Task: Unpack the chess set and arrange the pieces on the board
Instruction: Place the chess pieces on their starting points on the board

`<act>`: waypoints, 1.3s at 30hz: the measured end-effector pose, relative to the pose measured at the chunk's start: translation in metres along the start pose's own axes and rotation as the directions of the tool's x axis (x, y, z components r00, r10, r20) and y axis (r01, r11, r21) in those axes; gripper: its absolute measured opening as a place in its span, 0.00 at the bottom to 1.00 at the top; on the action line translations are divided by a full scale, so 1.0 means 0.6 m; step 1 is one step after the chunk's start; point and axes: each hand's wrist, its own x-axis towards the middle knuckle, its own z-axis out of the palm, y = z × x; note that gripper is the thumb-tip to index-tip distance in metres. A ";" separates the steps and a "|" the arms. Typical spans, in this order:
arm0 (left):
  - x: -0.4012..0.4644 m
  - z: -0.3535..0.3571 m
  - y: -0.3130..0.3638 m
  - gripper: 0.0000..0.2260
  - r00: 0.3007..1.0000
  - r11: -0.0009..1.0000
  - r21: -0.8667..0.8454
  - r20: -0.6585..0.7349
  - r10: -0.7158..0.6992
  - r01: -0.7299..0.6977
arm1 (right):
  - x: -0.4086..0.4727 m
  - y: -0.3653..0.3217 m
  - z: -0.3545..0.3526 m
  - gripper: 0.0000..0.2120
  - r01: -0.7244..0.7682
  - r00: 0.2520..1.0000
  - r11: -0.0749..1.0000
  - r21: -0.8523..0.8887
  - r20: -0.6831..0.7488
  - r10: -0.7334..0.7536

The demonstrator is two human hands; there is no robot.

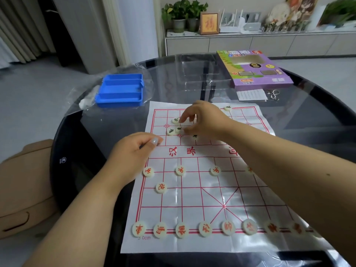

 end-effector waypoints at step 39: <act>0.005 -0.002 -0.003 0.08 1.000 0.999 0.037 0.025 0.007 -0.007 | -0.010 -0.027 0.009 0.14 0.160 0.521 0.965 -0.210 -0.812 -0.263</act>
